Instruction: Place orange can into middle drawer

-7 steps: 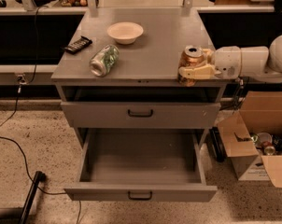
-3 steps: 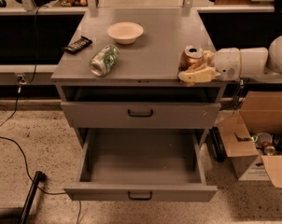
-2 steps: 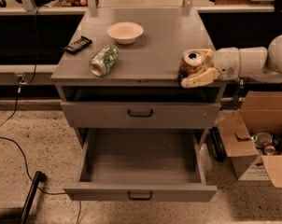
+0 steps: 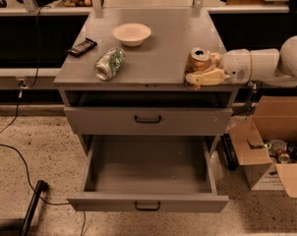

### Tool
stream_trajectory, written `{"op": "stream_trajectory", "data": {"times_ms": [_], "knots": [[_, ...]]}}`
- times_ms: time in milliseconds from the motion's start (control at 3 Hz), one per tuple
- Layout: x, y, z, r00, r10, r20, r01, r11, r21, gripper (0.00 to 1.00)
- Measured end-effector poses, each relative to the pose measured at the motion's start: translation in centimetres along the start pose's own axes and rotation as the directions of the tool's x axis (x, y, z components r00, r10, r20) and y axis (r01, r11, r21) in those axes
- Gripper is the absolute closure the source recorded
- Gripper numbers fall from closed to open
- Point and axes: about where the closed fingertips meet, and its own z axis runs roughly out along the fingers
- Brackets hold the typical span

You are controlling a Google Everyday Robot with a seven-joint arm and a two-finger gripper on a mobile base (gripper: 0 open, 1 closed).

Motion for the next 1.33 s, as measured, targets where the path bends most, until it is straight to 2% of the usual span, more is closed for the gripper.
{"op": "stream_trajectory", "data": {"times_ms": [333, 667, 1000, 1333], "knots": [[-0.8, 0.0, -0.2, 0.997, 0.012, 0.076, -0.011, 0.9998, -0.014, 0.93], [-4.4, 1.1, -1.3, 0.986, 0.035, 0.163, -0.025, 0.9974, -0.068, 1.00], [-5.3, 3.7, -3.2, 0.994, 0.090, 0.067, -0.084, 0.9925, -0.088, 1.00], [-3.6, 6.3, -4.0, 0.987, 0.160, -0.014, -0.161, 0.9814, -0.105, 1.00]]}}
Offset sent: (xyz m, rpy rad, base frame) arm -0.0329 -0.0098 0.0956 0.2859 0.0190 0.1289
